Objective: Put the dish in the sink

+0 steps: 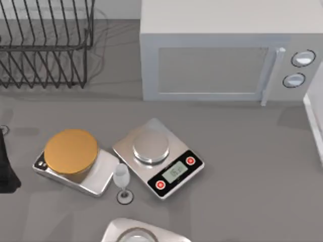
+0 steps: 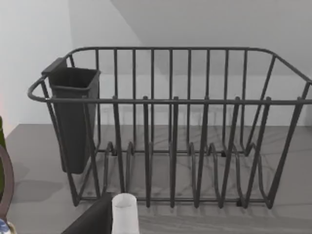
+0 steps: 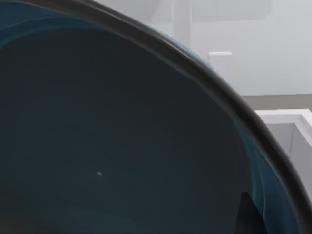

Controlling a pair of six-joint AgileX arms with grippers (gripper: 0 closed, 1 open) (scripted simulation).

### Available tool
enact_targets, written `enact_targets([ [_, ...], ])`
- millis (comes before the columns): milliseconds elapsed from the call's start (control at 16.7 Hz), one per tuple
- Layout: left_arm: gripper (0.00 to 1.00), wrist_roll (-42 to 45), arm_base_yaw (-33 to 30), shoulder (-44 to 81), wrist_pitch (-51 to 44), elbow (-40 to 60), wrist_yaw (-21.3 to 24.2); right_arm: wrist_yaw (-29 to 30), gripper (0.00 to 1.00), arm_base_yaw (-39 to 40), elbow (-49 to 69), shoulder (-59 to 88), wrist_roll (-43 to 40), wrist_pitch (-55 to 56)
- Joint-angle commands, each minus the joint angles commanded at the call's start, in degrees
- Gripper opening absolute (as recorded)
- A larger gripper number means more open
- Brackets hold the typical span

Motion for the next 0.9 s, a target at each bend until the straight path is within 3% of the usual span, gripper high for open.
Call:
enact_targets([
  [240, 1.0, 0.0, 0.0, 0.0, 0.0, 0.0, 0.0, 0.94, 0.0, -0.45, -0.11, 6.61, -0.72, 10.37],
  [600, 1.0, 0.0, 0.0, 0.0, 0.0, 0.0, 0.0, 1.18, 0.0, -0.44, -0.07, 7.82, -0.63, 11.96],
  [900, 1.0, 0.0, 0.0, 0.0, 0.0, 0.0, 0.0, 1.18, 0.38, -0.44, -0.07, 7.82, -0.63, 11.96],
])
